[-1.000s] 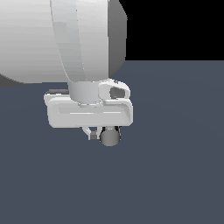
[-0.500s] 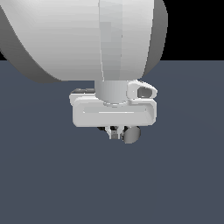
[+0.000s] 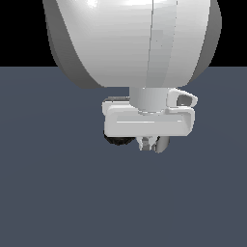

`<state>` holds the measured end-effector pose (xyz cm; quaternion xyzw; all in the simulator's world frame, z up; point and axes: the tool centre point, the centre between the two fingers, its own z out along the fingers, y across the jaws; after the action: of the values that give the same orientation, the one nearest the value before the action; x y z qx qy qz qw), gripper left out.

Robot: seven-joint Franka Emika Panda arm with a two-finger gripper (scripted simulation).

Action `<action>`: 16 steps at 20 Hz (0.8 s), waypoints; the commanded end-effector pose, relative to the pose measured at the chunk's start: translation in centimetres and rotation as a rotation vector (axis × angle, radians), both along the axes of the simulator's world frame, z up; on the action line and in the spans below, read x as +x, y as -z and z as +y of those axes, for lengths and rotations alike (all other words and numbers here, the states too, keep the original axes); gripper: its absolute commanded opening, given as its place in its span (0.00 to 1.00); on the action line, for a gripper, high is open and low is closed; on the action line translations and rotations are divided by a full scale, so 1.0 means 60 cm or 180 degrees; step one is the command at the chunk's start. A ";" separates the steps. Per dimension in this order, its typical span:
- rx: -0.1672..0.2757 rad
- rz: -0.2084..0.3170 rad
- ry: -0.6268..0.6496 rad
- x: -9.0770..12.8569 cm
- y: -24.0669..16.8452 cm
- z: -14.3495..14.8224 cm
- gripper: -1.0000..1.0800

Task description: Turn on the faucet by rotating a designated handle.

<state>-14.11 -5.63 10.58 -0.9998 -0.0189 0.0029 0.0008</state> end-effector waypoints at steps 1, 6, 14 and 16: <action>-0.0005 -0.0019 0.0031 0.008 0.001 -0.030 0.00; 0.0001 -0.0014 -0.0043 0.011 0.000 -0.029 0.00; 0.0000 -0.0015 -0.0031 0.051 0.000 -0.064 0.00; -0.0001 -0.0015 -0.0027 0.060 0.000 -0.074 0.00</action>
<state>-11.62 -10.12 10.55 -0.9999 -0.0159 0.0051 0.0015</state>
